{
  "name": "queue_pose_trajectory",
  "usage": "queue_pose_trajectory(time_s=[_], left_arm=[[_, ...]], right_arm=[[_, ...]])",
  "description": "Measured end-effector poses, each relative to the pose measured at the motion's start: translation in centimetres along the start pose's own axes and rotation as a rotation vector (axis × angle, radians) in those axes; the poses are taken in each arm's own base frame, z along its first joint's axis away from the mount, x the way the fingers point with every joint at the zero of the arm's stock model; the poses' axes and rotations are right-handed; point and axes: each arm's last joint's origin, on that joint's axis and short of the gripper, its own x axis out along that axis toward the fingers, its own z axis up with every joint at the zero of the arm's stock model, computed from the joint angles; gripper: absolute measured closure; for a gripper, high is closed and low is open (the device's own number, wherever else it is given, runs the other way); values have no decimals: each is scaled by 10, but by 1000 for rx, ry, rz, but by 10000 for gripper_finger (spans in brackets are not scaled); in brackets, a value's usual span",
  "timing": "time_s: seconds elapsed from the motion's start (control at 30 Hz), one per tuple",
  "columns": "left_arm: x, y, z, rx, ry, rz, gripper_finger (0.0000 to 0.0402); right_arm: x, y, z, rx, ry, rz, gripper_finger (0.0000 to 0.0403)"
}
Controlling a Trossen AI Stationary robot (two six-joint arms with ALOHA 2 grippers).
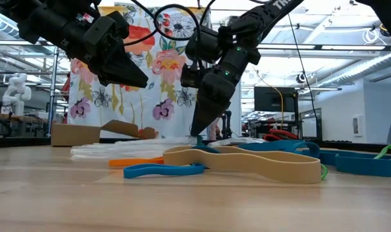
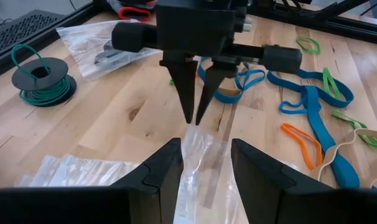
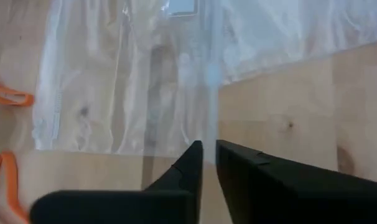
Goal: Sort rubber bands
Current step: Open the transparent zip bag
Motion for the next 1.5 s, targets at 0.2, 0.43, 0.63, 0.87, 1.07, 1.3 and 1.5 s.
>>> queue_pose_trajectory(time_s=[0.2, 0.43, 0.63, 0.87, 1.07, 1.3, 1.5], left_arm=[[0, 0, 0, 0, -1, 0, 261], [0, 0, 0, 0, -1, 0, 261], [0, 0, 0, 0, -1, 0, 261], [0, 0, -1, 3, 7, 1, 261], [0, 0, -1, 3, 6, 1, 261], [0, 1, 0, -2, 0, 10, 261], [0, 1, 4, -14, -39, 5, 261]], right_arm=[[0, 0, 1, 5, -6, -2, 284], [27, -1, -5, 29, 2, -1, 207], [57, -2, -16, 13, 63, -55, 178], [68, 7, -17, 1, 65, -92, 324], [50, 13, -8, -31, 29, -121, 395], [-12, 29, 13, -78, -61, -251, 402], [-33, 51, 17, -146, -78, -403, 403]])
